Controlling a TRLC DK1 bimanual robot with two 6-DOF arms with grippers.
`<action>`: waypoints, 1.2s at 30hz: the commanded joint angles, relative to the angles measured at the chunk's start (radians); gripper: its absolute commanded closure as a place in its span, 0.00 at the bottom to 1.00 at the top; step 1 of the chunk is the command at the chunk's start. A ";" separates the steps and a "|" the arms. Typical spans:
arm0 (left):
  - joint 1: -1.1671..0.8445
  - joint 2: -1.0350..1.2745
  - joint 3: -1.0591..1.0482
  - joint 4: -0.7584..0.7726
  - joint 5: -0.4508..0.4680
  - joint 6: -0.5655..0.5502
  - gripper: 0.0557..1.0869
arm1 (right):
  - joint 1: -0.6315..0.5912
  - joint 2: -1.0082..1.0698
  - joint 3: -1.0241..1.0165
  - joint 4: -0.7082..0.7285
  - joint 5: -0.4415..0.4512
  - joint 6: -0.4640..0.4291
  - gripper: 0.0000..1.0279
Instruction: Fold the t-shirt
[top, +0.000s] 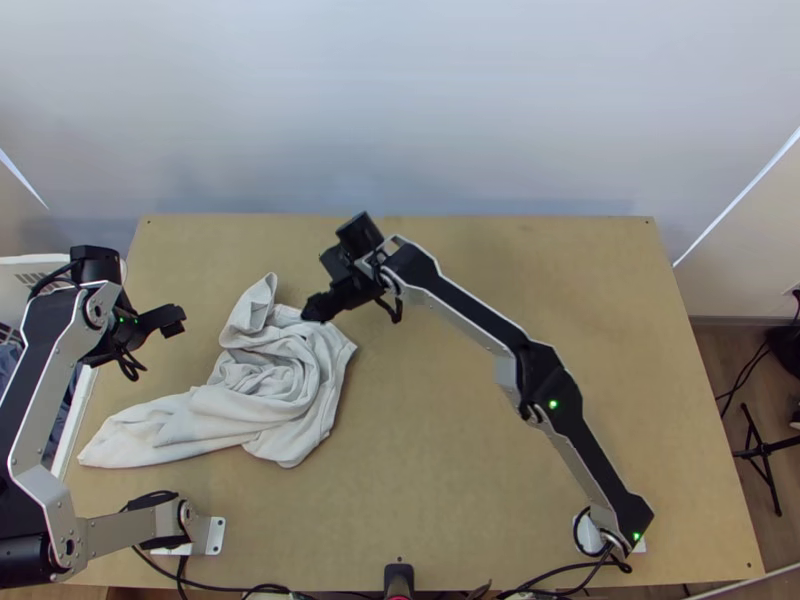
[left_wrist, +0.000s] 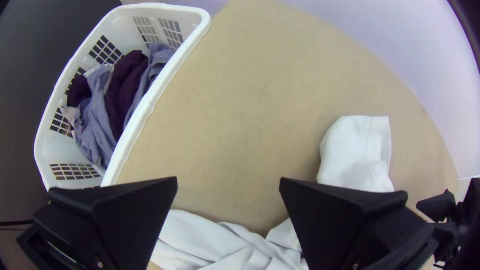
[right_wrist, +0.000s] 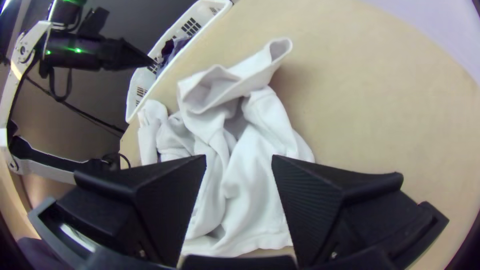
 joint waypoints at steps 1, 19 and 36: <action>-0.003 0.009 0.009 0.002 0.000 -0.001 0.04 | 0.023 0.035 0.004 0.076 0.016 -0.022 0.31; 0.012 0.004 -0.029 0.020 0.000 0.008 0.04 | 0.054 0.072 -0.025 0.195 0.204 -0.093 0.32; 0.008 0.004 -0.012 0.020 0.000 0.009 0.04 | 0.063 0.038 -0.074 -0.159 0.211 0.068 0.73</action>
